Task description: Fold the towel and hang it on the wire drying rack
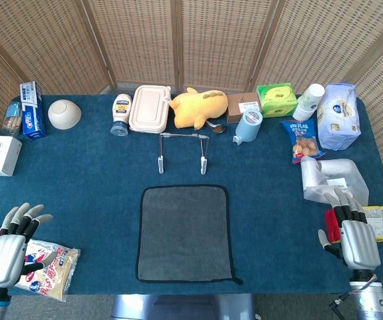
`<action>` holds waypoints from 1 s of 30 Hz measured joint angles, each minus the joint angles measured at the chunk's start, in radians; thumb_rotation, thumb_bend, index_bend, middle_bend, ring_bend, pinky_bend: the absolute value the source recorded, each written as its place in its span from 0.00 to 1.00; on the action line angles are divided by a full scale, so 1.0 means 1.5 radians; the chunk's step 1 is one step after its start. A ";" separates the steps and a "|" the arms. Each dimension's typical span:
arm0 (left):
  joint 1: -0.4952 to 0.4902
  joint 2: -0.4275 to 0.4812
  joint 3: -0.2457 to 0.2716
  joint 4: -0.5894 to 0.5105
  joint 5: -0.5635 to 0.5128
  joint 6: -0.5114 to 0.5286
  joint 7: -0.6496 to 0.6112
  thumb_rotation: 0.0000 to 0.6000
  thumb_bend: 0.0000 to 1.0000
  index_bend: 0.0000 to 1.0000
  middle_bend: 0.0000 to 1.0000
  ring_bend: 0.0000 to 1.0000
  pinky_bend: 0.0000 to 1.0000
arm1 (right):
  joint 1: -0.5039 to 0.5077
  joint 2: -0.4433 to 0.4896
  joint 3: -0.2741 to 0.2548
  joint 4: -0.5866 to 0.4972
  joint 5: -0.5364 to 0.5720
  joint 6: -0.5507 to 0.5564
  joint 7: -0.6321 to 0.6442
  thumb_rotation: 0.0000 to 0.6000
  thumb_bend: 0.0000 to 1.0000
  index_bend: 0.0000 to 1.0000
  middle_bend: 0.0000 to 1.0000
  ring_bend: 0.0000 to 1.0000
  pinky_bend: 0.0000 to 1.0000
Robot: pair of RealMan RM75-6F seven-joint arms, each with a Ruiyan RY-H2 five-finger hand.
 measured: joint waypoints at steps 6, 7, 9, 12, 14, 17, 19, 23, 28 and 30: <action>-0.003 0.001 0.001 0.003 -0.005 -0.010 -0.004 1.00 0.10 0.26 0.17 0.06 0.00 | 0.002 -0.002 0.000 -0.004 0.001 -0.001 -0.008 1.00 0.35 0.12 0.04 0.00 0.00; -0.004 0.002 0.001 0.003 -0.005 -0.011 -0.004 1.00 0.10 0.26 0.17 0.06 0.00 | 0.002 -0.002 0.000 -0.005 0.001 -0.001 -0.009 1.00 0.35 0.12 0.04 0.00 0.00; -0.005 0.004 0.002 0.002 -0.002 -0.011 -0.007 1.00 0.10 0.26 0.17 0.06 0.00 | 0.002 -0.003 -0.001 -0.006 -0.001 -0.001 -0.009 1.00 0.35 0.12 0.04 0.00 0.00; -0.006 0.009 0.004 0.001 0.003 -0.011 -0.012 1.00 0.10 0.26 0.17 0.06 0.00 | 0.001 -0.003 -0.002 -0.006 -0.005 0.003 -0.009 1.00 0.35 0.12 0.04 0.00 0.00; -0.006 0.012 0.004 0.000 0.005 -0.010 -0.016 1.00 0.10 0.26 0.17 0.06 0.00 | -0.001 -0.002 -0.003 -0.007 -0.007 0.006 -0.009 1.00 0.35 0.12 0.04 0.00 0.00; -0.008 0.014 0.005 0.000 0.006 -0.012 -0.021 1.00 0.10 0.26 0.17 0.06 0.00 | -0.005 -0.001 -0.004 -0.009 -0.009 0.013 -0.008 1.00 0.35 0.12 0.04 0.00 0.00; -0.010 0.014 0.005 -0.001 0.005 -0.018 -0.023 1.00 0.10 0.26 0.17 0.06 0.00 | -0.008 0.001 -0.005 -0.010 -0.007 0.015 -0.009 1.00 0.35 0.12 0.04 0.00 0.00; -0.024 0.017 0.006 -0.006 -0.001 -0.046 -0.026 1.00 0.10 0.27 0.17 0.06 0.00 | -0.009 0.004 -0.004 -0.013 -0.004 0.017 -0.011 1.00 0.35 0.12 0.04 0.00 0.00; -0.052 0.019 0.002 -0.011 -0.001 -0.088 -0.036 1.00 0.10 0.28 0.16 0.05 0.00 | -0.015 0.006 -0.005 -0.017 0.002 0.022 -0.016 1.00 0.35 0.12 0.04 0.00 0.00; -0.069 0.021 0.001 -0.016 -0.003 -0.117 -0.042 1.00 0.10 0.29 0.16 0.05 0.00 | -0.019 0.007 -0.005 -0.019 0.003 0.028 -0.018 1.00 0.35 0.12 0.04 0.00 0.00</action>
